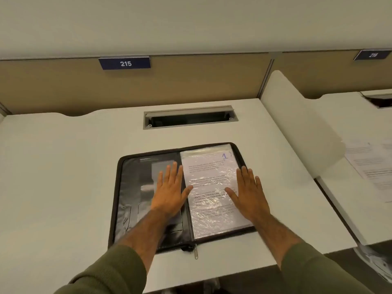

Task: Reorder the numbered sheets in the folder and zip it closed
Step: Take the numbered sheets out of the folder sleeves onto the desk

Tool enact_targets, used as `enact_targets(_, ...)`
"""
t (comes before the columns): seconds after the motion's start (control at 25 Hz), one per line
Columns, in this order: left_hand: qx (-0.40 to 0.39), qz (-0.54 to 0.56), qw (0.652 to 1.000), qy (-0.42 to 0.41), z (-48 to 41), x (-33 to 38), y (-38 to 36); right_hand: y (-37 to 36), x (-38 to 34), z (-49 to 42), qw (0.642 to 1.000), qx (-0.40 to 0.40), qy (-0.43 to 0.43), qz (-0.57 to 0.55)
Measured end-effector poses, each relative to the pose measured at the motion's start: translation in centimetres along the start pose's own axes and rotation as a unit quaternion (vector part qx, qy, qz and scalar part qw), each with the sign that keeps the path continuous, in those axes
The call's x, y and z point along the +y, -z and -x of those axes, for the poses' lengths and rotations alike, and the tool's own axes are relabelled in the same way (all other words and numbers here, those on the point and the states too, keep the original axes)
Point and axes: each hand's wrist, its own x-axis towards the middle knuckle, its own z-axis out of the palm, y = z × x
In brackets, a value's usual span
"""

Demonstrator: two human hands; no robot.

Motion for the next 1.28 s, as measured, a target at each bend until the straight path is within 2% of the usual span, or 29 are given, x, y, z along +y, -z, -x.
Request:
enact_targets(0.16, -0.003, 0.009, 1.0, 0.003, -1.6, 1.6, -0.4, -1.4, 1.2, 0.1, 1.0, -0.009, 0.006, -0.016)
enact_targets(0.32, -0.005, 0.017, 1.0, 0.024, -3.0, 2.6, -1.3, -2.7, 3.3, -1.0, 0.998, -0.053, 0.04, 0.009)
enact_targets(0.44, -0.018, 0.017, 0.999, 0.02, -3.2, 3.6, -2.1, -3.1, 4.4, -1.0, 0.996, -0.053, 0.068, 0.026)
enact_targets(0.68, -0.024, 0.01, 1.0, 0.005, -5.3, 4.6, -2.4, 0.4, 4.2, -7.7, 0.997, -0.03, 0.068, 0.024)
enact_targets(0.96, -0.037, 0.015, 0.999, -0.016, -7.6, 5.6, -3.3, 2.3, 2.6, -15.0, 0.992, -0.067, 0.102, 0.035)
enact_targets(1.12, -0.036, 0.015, 0.999, -0.031, -8.4, 6.1, -3.4, 2.6, 2.4, -17.7, 0.992, -0.034, 0.074, -0.099)
enact_targets(1.28, 0.0, 0.041, 0.999, -0.015, -10.7, 4.6, -1.8, 2.9, 2.6, -20.0, 0.972, -0.022, 0.011, -0.233)
